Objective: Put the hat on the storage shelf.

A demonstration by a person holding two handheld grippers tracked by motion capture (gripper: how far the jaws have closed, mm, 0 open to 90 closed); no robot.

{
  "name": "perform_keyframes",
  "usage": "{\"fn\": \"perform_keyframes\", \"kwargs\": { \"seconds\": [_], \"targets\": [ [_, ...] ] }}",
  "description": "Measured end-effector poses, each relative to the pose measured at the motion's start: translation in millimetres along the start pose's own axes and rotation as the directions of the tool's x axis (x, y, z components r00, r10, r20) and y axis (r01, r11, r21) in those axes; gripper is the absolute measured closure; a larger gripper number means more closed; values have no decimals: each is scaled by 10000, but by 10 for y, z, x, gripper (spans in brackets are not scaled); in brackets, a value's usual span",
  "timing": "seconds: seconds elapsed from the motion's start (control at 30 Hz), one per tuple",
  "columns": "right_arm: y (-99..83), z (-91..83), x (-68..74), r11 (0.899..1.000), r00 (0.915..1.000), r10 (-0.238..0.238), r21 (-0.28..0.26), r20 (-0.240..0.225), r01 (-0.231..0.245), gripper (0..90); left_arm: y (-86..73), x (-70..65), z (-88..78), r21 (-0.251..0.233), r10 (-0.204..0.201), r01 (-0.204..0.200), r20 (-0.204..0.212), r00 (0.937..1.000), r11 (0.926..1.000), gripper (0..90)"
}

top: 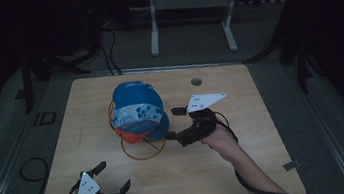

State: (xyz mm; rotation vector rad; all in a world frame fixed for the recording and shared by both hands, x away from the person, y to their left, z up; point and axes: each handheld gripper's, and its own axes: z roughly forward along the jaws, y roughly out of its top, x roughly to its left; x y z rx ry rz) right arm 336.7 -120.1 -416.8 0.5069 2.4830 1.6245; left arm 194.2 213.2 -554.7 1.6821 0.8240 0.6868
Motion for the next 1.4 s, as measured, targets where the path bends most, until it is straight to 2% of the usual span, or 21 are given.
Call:
{"fn": "perform_keyframes", "kwargs": {
  "seconds": [0.47,0.63,0.93,1.13,1.27,1.4],
  "targets": [
    [-477,19,-47,9981,9999,126,609,9,-127,138,-8,1,-9,28,3,-3,-3,10000,10000,14],
    [-617,16,-57,9975,9994,335,625,-19,-333,140,-9,2,-7,48,17,-17,-19,10000,10000,15],
    [-856,-10,-74,9973,9996,278,679,33,-280,142,-9,9,-11,8,-33,33,-52,10000,10000,15],
    [-1015,-13,-84,9954,9997,244,932,-80,-235,144,-9,5,-6,52,-7,7,-24,10000,10000,15],
    [-1102,-15,-90,9944,9992,390,983,-105,-377,150,-9,6,-4,47,-22,22,-31,10000,10000,15],
    [-1213,16,-93,9898,9985,493,1347,-231,-458,152,-10,9,-8,47,-16,16,-40,10000,10000,15]
  ]
}}
